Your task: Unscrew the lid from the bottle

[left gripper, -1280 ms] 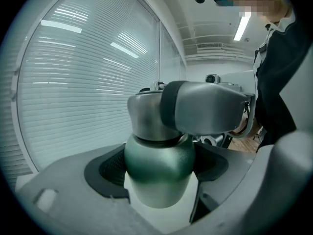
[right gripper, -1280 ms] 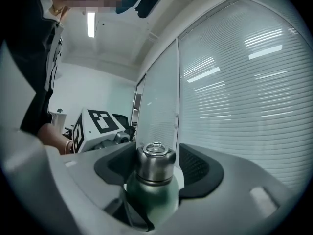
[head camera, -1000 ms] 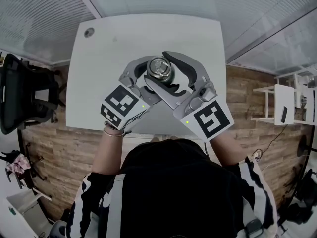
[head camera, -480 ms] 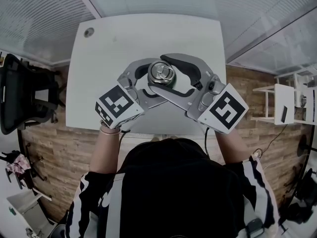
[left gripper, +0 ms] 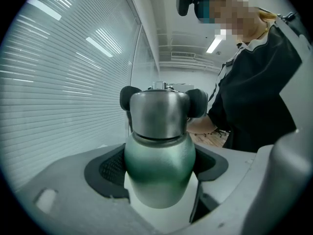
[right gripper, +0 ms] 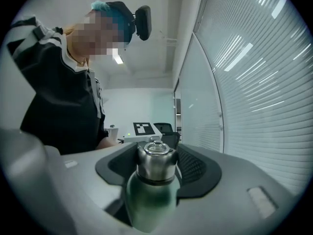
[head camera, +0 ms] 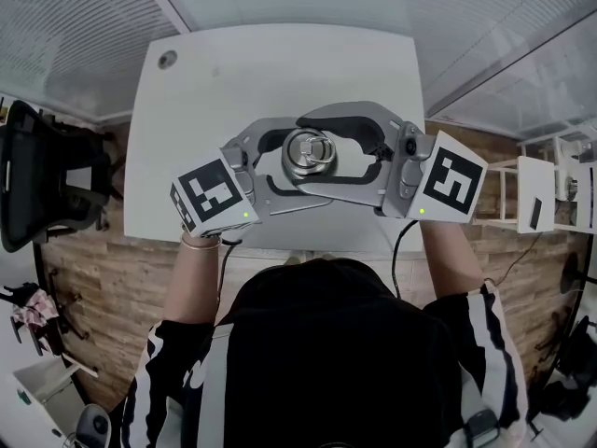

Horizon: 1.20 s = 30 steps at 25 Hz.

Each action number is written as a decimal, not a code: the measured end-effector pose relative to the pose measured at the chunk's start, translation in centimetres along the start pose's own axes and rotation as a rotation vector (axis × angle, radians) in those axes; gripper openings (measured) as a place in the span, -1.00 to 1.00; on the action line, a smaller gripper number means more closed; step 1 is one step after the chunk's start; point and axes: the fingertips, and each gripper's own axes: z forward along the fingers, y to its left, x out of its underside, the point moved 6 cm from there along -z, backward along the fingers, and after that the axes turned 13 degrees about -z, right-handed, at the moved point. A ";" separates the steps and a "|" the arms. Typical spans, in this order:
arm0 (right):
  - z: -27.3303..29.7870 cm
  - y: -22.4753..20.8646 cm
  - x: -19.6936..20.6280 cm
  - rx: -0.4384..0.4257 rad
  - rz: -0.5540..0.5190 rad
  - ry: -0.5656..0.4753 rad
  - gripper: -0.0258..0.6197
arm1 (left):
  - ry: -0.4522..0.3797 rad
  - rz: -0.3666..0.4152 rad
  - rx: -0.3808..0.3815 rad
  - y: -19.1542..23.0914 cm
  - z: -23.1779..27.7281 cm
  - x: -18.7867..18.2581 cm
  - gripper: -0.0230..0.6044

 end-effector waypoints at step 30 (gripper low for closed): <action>0.1 1.0 -1.6 -0.873 0.058 -0.105 -0.13 | 0.077 0.044 0.387 -5.0 0.7 -0.2 0.30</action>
